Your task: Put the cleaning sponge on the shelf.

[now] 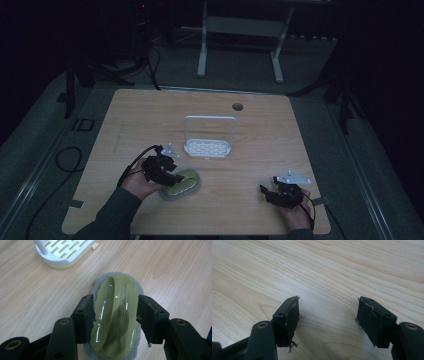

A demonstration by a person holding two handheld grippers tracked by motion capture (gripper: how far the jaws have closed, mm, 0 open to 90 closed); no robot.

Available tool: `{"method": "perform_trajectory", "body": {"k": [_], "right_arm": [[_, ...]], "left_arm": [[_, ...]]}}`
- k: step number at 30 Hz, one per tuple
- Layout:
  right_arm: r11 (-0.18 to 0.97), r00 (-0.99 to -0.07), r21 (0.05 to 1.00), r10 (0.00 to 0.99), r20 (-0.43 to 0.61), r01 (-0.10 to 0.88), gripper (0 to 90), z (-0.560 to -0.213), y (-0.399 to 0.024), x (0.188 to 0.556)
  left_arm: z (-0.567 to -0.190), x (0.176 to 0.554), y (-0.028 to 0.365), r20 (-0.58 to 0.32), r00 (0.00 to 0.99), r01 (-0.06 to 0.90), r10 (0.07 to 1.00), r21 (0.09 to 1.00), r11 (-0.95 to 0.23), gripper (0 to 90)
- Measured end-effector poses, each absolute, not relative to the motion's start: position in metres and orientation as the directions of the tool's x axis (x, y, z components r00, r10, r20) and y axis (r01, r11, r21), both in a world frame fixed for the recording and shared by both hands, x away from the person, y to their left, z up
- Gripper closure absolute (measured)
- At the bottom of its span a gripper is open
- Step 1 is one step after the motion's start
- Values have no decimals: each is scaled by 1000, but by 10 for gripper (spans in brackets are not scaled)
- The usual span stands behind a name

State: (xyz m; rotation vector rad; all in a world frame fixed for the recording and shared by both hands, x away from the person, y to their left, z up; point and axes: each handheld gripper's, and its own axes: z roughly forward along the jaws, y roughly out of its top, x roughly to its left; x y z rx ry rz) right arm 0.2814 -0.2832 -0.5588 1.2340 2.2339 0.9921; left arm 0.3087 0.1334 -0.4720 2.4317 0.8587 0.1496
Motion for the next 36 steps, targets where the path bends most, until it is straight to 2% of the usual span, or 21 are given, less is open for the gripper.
{"method": "perform_trajectory", "body": {"k": [36], "right_arm": [[357, -529, 745, 848, -6, 564, 337, -559, -283, 281]], "left_arm": [[-467, 323, 110, -67, 844, 517, 533, 371, -772, 468]]}}
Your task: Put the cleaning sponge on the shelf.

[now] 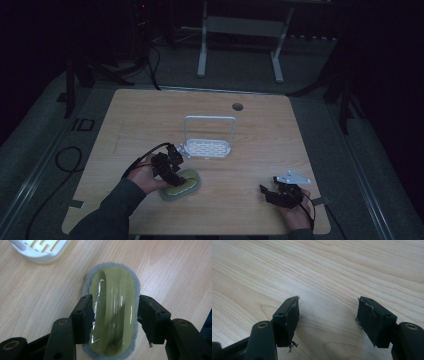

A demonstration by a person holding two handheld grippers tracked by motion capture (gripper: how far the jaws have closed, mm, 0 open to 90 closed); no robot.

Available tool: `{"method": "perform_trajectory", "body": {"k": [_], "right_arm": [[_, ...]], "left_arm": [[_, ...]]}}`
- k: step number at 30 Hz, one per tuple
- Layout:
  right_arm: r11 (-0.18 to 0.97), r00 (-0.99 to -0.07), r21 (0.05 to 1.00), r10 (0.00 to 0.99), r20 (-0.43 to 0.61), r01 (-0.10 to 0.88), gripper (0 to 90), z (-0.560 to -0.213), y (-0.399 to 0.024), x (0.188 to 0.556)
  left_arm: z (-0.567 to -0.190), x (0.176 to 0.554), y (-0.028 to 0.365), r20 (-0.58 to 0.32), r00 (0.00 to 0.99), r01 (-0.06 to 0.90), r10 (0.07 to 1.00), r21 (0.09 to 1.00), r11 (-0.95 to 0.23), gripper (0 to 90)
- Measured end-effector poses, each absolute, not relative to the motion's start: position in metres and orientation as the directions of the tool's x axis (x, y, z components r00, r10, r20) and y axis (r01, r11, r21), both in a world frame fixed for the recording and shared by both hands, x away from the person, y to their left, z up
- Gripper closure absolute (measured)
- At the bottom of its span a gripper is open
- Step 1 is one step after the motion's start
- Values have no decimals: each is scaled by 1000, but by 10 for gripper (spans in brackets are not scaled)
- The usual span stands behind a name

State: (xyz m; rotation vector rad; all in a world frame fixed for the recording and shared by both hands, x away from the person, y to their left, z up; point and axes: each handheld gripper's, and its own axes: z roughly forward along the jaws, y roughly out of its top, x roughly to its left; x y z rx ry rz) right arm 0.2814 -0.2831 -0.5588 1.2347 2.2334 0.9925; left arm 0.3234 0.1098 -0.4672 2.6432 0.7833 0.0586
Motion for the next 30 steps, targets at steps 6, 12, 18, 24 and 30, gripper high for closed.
{"method": "perform_trajectory", "body": {"k": [6, 12, 18, 24, 30], "right_arm": [[359, -530, 745, 848, -7, 563, 336, -559, -283, 281], [360, -531, 746, 847, -9, 561, 337, -559, -283, 282], [359, -531, 745, 848, -9, 562, 337, -559, -283, 282], [360, -531, 745, 847, -9, 561, 337, -559, -283, 282], [360, -531, 745, 847, -9, 561, 337, -559, -283, 282]], "left_arm": [[-465, 328, 109, -80, 845, 521, 529, 350, -779, 469], [-466, 330, 106, -87, 852, 515, 516, 318, -796, 489], [-468, 332, 101, -86, 861, 504, 502, 280, -817, 501], [-465, 337, 100, -98, 864, 501, 494, 268, -823, 544], [-464, 338, 97, -85, 868, 495, 490, 241, -835, 552]]}}
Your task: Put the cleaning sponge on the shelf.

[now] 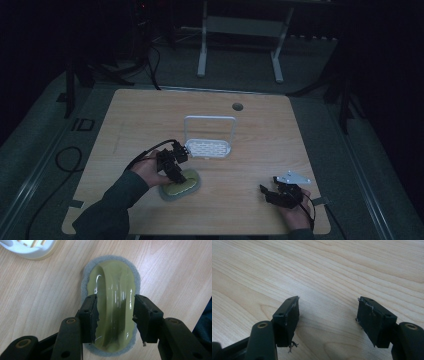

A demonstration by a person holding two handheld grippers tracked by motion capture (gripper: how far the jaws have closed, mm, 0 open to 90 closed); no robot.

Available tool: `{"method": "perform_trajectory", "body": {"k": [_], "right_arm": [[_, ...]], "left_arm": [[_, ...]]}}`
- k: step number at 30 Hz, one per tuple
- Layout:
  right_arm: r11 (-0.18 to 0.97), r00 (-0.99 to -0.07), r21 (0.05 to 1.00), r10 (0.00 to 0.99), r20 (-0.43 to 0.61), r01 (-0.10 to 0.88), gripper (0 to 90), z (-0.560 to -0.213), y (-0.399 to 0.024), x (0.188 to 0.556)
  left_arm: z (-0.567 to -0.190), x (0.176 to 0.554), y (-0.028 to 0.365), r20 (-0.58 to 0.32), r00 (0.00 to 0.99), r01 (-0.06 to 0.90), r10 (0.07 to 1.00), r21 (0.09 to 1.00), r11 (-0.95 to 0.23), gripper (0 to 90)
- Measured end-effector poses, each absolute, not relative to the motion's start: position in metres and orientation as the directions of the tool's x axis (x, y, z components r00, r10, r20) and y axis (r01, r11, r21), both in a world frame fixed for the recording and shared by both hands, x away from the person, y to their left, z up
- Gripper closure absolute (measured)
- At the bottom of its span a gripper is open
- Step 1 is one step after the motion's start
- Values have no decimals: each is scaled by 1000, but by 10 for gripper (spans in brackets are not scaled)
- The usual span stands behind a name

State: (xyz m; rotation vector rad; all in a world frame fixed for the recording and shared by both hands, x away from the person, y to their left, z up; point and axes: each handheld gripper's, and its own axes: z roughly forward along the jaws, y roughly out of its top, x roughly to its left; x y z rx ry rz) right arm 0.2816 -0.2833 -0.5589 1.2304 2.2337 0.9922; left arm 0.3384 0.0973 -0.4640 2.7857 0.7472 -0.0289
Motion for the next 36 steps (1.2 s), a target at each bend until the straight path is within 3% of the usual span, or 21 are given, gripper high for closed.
{"method": "perform_trajectory", "body": {"k": [13, 36], "right_arm": [[359, -530, 745, 848, -8, 563, 336, -559, -283, 281], [359, -530, 744, 848, -7, 564, 335, -559, -283, 282]], "left_arm": [[-470, 344, 94, -86, 866, 499, 492, 197, -844, 551], [-476, 351, 84, -121, 871, 489, 477, 113, -865, 636]]}}
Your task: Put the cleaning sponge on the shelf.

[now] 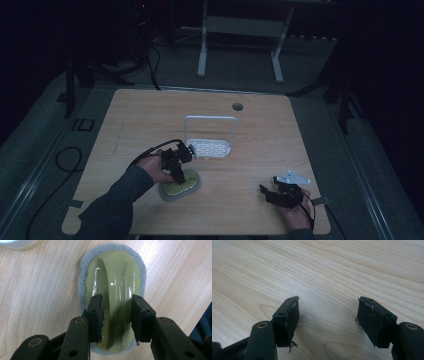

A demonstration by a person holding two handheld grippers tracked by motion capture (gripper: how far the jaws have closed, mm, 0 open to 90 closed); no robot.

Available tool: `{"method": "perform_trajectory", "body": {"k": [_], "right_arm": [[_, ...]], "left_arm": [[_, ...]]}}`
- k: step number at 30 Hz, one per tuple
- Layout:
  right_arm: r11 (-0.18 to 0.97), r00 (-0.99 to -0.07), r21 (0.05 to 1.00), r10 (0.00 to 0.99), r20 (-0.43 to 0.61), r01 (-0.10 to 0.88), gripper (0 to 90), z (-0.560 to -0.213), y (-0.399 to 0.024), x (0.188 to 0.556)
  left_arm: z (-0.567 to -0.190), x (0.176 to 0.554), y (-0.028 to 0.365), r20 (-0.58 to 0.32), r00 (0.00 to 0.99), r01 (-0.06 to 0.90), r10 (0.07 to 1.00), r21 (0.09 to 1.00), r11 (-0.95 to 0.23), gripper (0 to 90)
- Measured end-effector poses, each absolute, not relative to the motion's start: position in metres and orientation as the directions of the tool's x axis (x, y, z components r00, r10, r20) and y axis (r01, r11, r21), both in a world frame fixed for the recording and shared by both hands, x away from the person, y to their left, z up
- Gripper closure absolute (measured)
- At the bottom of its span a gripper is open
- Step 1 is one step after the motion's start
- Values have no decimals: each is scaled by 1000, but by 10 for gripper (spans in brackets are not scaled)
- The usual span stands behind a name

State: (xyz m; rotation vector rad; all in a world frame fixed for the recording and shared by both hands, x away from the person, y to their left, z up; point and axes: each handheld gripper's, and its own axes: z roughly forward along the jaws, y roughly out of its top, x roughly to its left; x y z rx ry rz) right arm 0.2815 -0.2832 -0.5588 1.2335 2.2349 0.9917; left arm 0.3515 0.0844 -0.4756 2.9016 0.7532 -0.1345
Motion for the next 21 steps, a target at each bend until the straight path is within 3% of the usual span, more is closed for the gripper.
{"method": "perform_trajectory", "body": {"k": [9, 21], "right_arm": [[359, -531, 744, 847, -7, 563, 335, -559, -283, 282], [359, -531, 744, 847, -7, 563, 334, -559, -283, 282]], "left_arm": [[-476, 352, 81, -120, 880, 471, 460, 83, -878, 708], [-473, 354, 81, -97, 887, 459, 452, 65, -886, 717]]}}
